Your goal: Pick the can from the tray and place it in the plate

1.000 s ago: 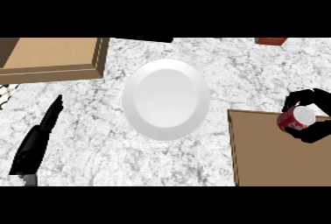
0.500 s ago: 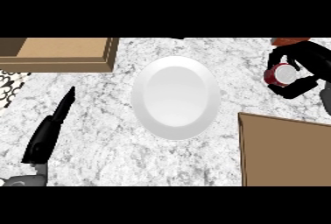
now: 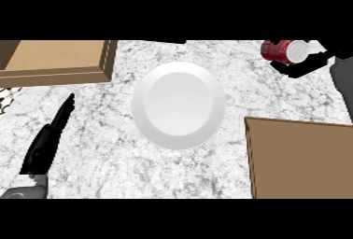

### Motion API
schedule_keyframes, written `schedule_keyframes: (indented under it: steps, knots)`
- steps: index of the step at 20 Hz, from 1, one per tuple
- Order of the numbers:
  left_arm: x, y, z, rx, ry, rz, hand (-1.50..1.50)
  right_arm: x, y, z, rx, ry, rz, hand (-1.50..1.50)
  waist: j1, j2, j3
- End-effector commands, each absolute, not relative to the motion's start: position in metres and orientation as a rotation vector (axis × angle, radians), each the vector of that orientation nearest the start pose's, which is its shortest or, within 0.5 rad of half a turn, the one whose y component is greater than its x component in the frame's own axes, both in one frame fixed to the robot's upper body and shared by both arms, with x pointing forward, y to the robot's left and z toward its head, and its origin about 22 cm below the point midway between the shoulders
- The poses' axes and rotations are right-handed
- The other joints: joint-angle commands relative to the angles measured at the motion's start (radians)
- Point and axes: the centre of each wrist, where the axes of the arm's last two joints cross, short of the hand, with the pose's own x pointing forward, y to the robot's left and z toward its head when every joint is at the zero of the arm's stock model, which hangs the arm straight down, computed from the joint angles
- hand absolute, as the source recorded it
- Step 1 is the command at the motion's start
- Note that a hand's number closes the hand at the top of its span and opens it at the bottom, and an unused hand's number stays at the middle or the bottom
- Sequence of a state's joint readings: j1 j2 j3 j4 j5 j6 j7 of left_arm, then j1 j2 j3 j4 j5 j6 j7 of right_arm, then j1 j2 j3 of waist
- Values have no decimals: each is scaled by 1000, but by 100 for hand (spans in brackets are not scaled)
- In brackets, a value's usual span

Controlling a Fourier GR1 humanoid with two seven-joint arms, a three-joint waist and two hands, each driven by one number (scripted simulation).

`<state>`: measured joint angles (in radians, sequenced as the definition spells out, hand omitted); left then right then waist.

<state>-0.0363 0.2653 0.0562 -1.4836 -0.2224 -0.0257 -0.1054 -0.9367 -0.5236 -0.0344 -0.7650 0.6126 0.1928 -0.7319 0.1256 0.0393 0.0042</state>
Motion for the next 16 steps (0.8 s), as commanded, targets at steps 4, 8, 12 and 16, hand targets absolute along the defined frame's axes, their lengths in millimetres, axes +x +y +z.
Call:
schedule_keyframes:
  steps: [4,8,12,16]
  knots:
    - [234,317,-5,416,-1559,-354,0,461,-276,203,-132,-2211,1307,150,-46,-17,-3]
    - [240,315,7,429,-1549,-332,0,467,-238,204,17,-2208,1370,150,-83,-30,-4]
    - [228,339,-16,456,-1514,-314,0,474,-181,217,61,-2188,1373,150,-85,-29,-5]
    - [224,324,-3,455,-1527,-304,0,468,-134,195,124,-2106,1400,150,-101,-37,-4]
